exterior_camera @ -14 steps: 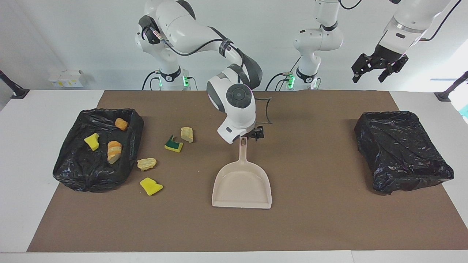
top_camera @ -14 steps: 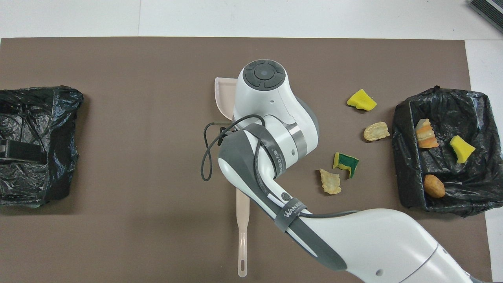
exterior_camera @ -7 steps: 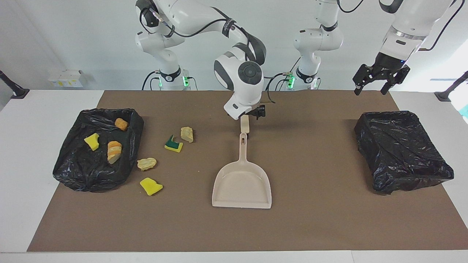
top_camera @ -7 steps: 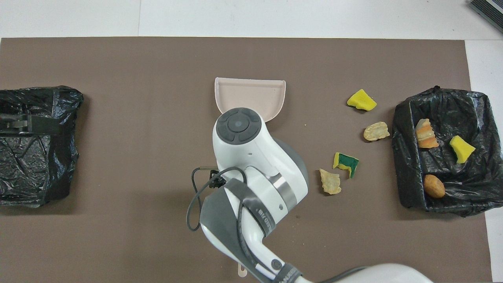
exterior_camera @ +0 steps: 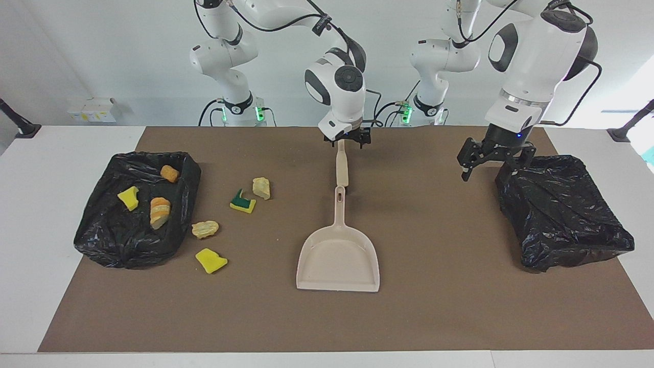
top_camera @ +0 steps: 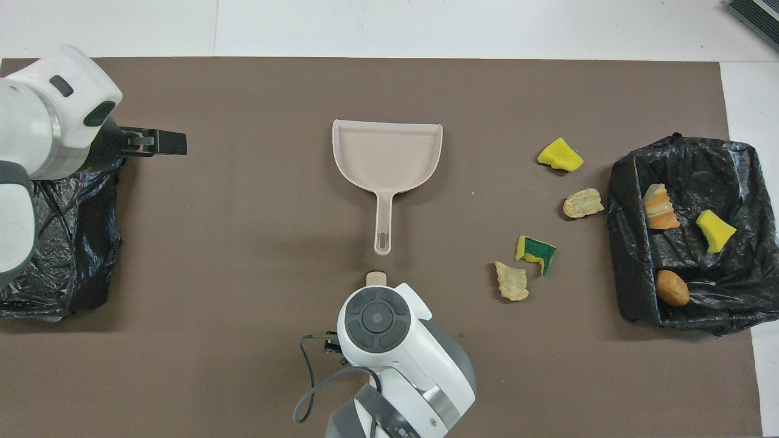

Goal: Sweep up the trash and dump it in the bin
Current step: 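Reach the left gripper to the dustpan handle and grasp it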

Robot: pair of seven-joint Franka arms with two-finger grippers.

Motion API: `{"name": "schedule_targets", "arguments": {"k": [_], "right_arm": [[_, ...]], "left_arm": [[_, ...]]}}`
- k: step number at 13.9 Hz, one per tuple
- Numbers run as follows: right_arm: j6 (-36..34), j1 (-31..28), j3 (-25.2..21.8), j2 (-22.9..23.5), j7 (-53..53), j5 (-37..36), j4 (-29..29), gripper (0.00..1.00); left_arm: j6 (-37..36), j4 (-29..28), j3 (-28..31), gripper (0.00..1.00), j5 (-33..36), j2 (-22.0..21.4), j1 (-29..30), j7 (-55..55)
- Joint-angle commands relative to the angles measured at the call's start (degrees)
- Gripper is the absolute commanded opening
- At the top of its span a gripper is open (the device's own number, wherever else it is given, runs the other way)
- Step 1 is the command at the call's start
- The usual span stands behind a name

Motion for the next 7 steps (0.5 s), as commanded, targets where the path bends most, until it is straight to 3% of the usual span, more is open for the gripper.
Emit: {"name": "schedule_targets", "arguments": {"k": [1, 5, 6, 7], "right_arm": [[3.3, 1.5, -0.2, -3.1, 2.5, 1.7, -5.2, 1.0], [5.2, 3.6, -0.2, -3.0, 4.1, 1.7, -7.0, 0.83], [5.2, 3.7, -0.2, -3.0, 4.1, 1.7, -7.2, 0.76], [5.2, 3.7, -0.2, -3.0, 4.1, 1.7, -7.2, 0.62]], "left_arm": [[4.3, 1.7, 0.7, 1.0, -3.4, 2.8, -0.6, -3.0], [4.6, 6.7, -0.1, 1.0, -2.9, 11.0, -8.5, -4.1], [4.6, 8.1, -0.2, 1.0, -3.0, 13.0, -9.6, -4.1], [4.7, 9.7, -0.2, 1.0, -3.0, 14.9, -10.7, -4.2]]}}
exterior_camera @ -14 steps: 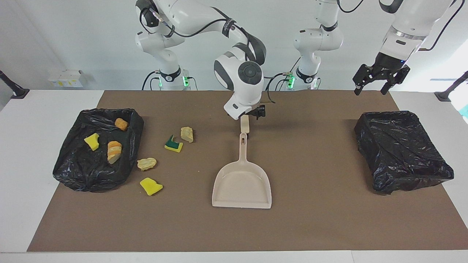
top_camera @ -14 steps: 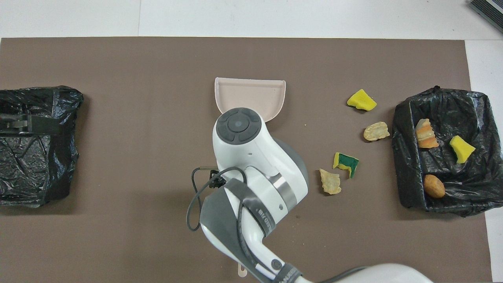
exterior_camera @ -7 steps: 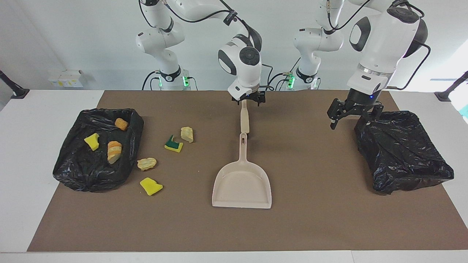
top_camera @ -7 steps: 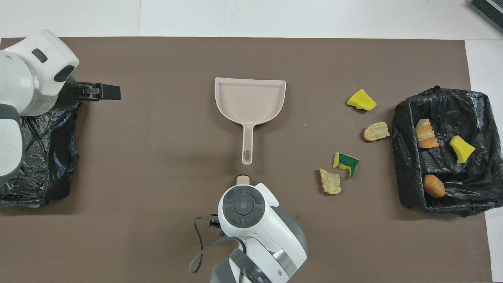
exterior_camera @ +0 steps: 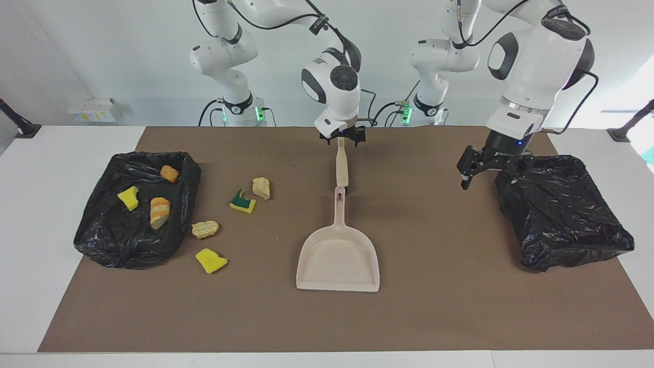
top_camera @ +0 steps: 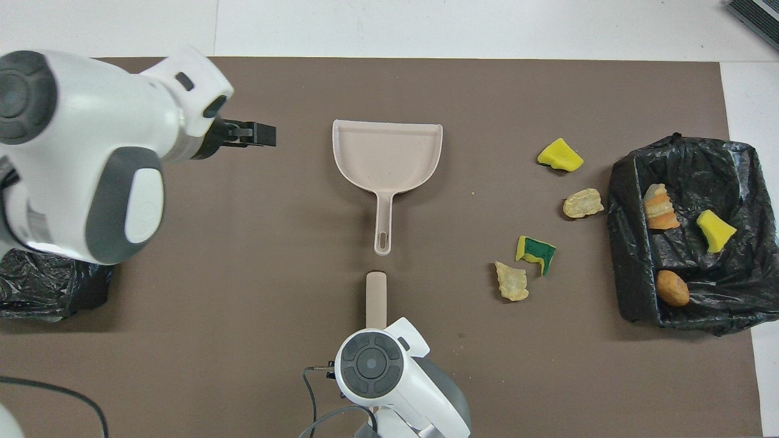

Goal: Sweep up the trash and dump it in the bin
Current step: 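Reach the left gripper to the dustpan handle and grasp it, then lift the dustpan with the left gripper while the right gripper grasps the brush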

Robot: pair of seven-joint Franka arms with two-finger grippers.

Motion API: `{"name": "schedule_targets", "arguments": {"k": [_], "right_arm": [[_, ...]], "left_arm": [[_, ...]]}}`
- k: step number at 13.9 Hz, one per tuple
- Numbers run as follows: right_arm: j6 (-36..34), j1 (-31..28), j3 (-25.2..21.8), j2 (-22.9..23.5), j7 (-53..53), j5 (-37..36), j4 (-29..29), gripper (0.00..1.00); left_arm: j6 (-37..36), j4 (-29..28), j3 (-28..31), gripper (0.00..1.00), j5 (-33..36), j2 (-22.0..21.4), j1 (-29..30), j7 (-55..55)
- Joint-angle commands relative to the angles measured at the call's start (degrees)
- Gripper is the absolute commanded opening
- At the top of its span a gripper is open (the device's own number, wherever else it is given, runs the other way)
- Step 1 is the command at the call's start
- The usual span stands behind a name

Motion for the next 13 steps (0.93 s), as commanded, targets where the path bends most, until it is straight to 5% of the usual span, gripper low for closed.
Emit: {"name": "schedule_targets", "arguments": {"k": [1, 4, 6, 13], "right_arm": [[1.6, 0.0, -0.2, -1.4, 0.8, 1.2, -1.8, 0.46], [1.6, -0.2, -0.2, -0.9, 0.6, 1.2, -1.2, 0.27], [1.3, -0.3, -0.3, -0.4, 0.7, 1.2, -0.3, 0.0], [-12.4, -8.3, -0.7, -5.6, -0.5, 0.8, 1.8, 0.0]], "left_arm": [[0.0, 7.2, 0.5, 1.0, -0.3, 7.7, -3.8, -0.3], [0.3, 9.8, 0.3, 1.0, -0.9, 11.6, -7.4, -0.4], [2.2, 9.3, 0.1, 1.0, -1.3, 13.3, -10.5, -3.5], [2.2, 5.1, 0.1, 1.0, -1.9, 15.6, -16.2, -8.2]]}}
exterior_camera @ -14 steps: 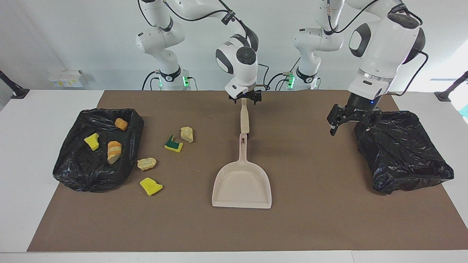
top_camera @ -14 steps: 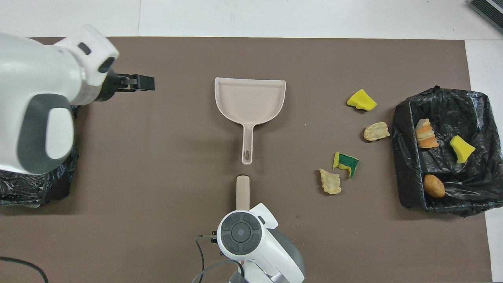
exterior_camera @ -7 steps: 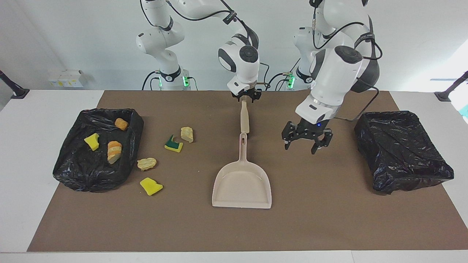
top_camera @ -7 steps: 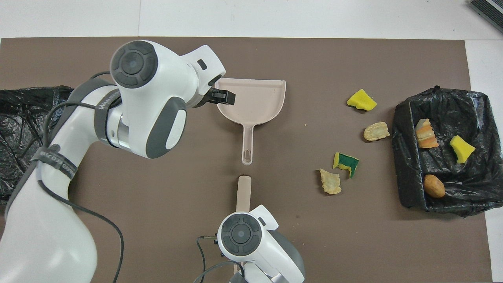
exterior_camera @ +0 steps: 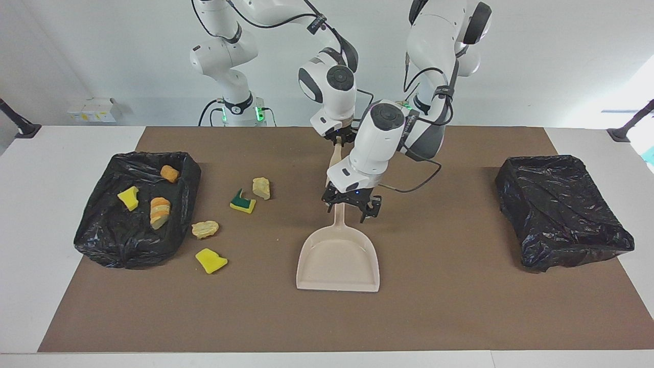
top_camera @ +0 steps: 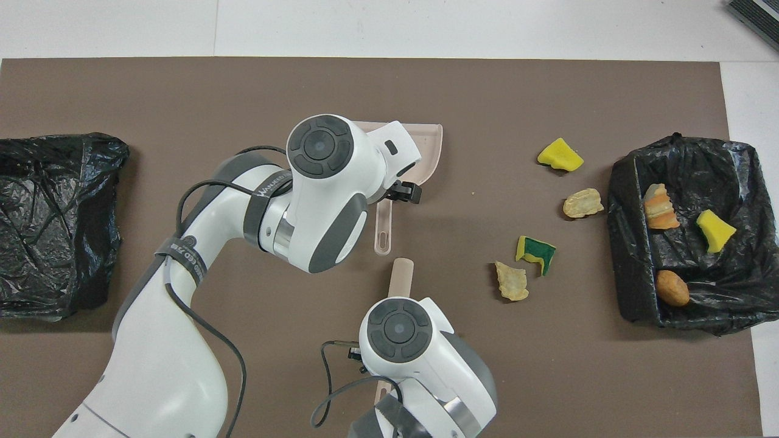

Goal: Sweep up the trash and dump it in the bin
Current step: 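Lift the dustpan with the left gripper while the right gripper grasps the brush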

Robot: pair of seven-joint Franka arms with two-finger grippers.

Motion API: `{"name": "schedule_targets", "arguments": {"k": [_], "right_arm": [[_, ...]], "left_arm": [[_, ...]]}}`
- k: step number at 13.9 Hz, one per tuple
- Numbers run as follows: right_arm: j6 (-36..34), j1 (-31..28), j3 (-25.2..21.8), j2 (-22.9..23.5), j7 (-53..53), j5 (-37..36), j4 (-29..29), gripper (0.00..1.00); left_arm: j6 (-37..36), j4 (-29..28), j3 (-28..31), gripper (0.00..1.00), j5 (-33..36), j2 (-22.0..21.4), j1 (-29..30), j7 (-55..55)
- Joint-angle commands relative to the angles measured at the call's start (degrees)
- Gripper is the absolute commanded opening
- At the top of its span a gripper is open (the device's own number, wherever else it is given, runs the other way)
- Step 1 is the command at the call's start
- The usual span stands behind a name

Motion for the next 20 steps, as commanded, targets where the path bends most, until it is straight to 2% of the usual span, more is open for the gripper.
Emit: {"name": "schedule_targets", "arguments": {"k": [1, 5, 10, 12, 13, 14, 16, 18, 20], "right_arm": [[-7.1, -5.3, 0.1, -4.7, -2.1, 0.2, -0.4, 0.0], [-14.4, -14.1, -0.1, -8.3, -10.4, -3.0, -0.4, 0.0], [-16.9, -23.8, -0.1, -8.8, -25.8, -13.6, 0.1, 0.0], [-15.8, -26.9, -0.1, -8.1, -30.9, -19.5, 0.2, 0.0], [-15.1, -28.5, 0.0, -7.1, -34.4, -23.2, 1.0, 0.0], [-14.0, -30.1, 0.0, -5.9, -38.7, -26.4, 2.5, 0.0], [-12.6, -32.5, 0.0, -3.2, -46.5, -32.2, 5.6, 0.0], [-11.8, -34.5, 0.1, 0.8, -48.3, -40.2, 8.7, 0.0], [-10.2, -35.3, -0.1, 4.1, -48.3, -42.5, 11.0, 0.0]], "left_arm": [[-0.3, -1.1, 1.0, 1.0, -0.8, 0.2, -1.0, -2.4], [-2.2, -3.3, 1.0, 1.0, -1.0, -0.2, -1.3, -5.4], [-4.2, -3.4, 1.0, 1.0, -1.0, -0.4, -2.9, -8.6], [-5.7, -3.4, 1.0, 0.63, -1.0, -0.8, -2.8, -8.8], [-7.2, -3.1, 1.0, 0.35, -1.0, -1.1, -2.2, -8.7], [-8.3, -3.0, 1.0, 0.0, -1.1, -1.9, -1.7, -8.7], [-8.3, -2.8, 1.3, 0.0, -0.9, -2.7, -0.9, -8.0], [-8.4, -2.6, 1.4, 0.0, -0.3, -3.7, -0.1, -6.0], [-9.0, -2.8, 1.7, 0.0, -0.2, -5.4, 0.6, -0.1]]}}
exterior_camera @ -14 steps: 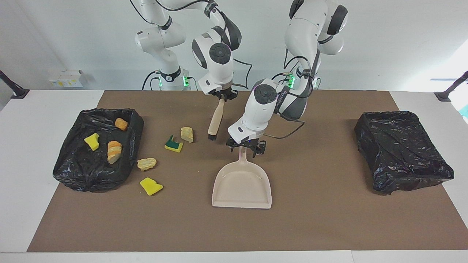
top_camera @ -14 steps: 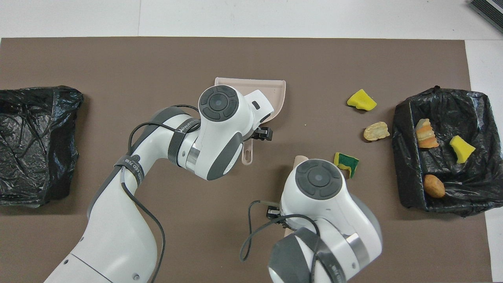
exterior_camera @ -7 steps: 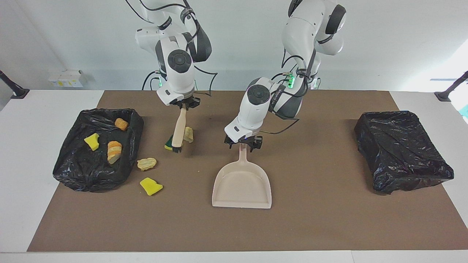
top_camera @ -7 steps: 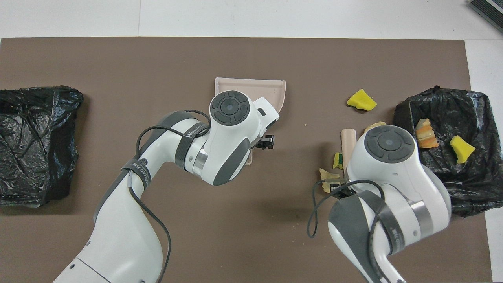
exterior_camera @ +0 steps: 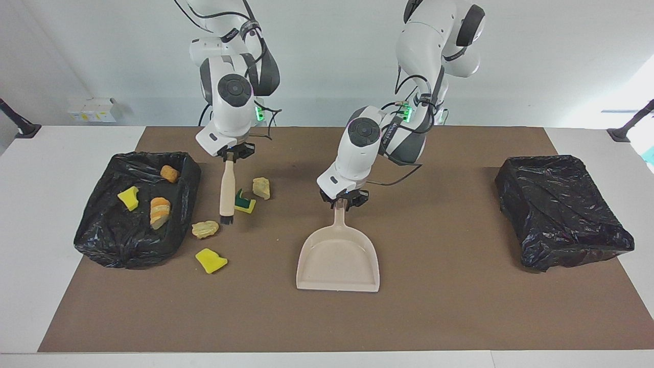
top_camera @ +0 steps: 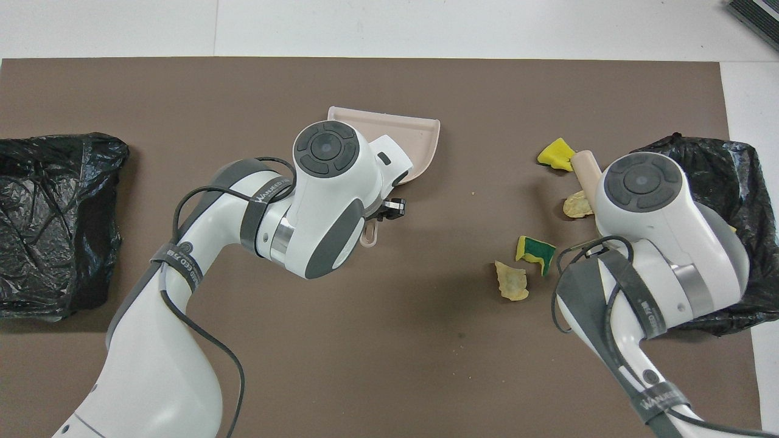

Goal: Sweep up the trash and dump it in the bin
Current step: 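Lift the dustpan with the left gripper while the right gripper grasps the brush, then sweep yellow sponge pieces into the dustpan with the right gripper's brush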

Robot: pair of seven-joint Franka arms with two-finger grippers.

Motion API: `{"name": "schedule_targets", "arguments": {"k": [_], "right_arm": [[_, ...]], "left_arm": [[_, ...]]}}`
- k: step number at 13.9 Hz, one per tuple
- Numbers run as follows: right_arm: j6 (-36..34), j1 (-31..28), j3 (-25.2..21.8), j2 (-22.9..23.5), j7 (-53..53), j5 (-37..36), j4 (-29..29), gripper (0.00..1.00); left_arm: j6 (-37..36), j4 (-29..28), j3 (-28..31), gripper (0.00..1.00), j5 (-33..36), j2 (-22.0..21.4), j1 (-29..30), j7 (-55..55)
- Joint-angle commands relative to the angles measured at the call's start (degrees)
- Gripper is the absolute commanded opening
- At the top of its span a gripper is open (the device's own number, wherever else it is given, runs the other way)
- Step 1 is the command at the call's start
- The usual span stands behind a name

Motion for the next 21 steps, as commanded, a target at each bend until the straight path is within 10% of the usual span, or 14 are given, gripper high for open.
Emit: {"name": "schedule_targets", "arguments": {"k": [1, 10, 21], "right_arm": [[1.7, -1.9, 0.9, 6.0, -1.5, -5.7, 4.5, 0.0], [7.2, -2.4, 1.2, 11.6, -0.3, -6.4, 3.6, 0.0], [6.5, 2.7, 1.5, 10.2, -1.1, 12.7, 1.6, 0.0]], "left_arm": [[-2.7, -0.9, 0.2, 0.0, 0.2, -3.7, 1.9, 5.9], [-10.7, -2.6, 0.8, 0.0, 2.8, -6.2, 8.1, 55.1], [-4.9, -15.6, 0.7, 0.0, 7.0, -12.5, 7.4, 69.9]]}}
